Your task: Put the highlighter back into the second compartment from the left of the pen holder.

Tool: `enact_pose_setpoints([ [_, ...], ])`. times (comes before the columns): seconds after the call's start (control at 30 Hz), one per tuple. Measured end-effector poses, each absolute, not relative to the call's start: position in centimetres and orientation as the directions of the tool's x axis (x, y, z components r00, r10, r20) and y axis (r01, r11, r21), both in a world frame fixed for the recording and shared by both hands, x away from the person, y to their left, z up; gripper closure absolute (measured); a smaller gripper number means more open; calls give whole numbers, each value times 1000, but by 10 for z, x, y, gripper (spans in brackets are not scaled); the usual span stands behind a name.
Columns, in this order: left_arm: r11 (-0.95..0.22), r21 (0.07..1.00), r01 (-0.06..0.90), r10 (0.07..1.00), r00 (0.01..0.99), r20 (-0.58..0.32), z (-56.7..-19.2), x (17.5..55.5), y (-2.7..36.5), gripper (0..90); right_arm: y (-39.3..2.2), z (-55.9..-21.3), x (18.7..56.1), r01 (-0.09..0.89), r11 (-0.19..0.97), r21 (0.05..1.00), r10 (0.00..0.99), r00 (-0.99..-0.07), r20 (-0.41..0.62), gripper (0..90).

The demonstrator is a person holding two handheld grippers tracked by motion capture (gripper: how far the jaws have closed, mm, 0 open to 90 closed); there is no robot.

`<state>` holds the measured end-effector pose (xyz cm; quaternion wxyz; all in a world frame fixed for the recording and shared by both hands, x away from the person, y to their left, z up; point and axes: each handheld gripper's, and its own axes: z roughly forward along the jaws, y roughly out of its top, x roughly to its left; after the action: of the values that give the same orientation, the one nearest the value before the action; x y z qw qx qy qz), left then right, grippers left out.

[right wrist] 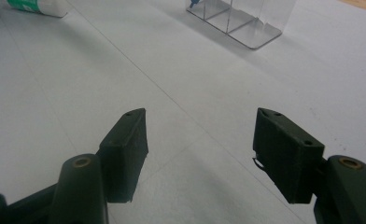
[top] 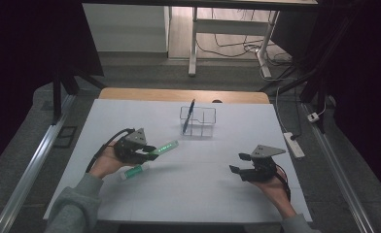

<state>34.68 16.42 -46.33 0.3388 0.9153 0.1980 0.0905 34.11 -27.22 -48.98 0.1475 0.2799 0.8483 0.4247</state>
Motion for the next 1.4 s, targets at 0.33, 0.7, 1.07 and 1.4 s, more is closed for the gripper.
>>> enact_pose_setpoints([
  [0.33,-712,644,278,389,920,33,-465,348,148,664,-271,-489,341,350,481,804,598,-801,-9,346],
  [0.7,-734,629,258,367,929,47,-467,348,133,664,-263,-483,338,327,477,816,582,-813,-15,347],
  [1.07,-748,618,241,343,938,50,-469,348,122,664,-253,-477,338,311,475,823,562,-827,-12,347],
  [1.4,-766,601,228,323,945,52,-472,348,111,664,-236,-470,342,305,514,802,528,-849,-15,347],
])
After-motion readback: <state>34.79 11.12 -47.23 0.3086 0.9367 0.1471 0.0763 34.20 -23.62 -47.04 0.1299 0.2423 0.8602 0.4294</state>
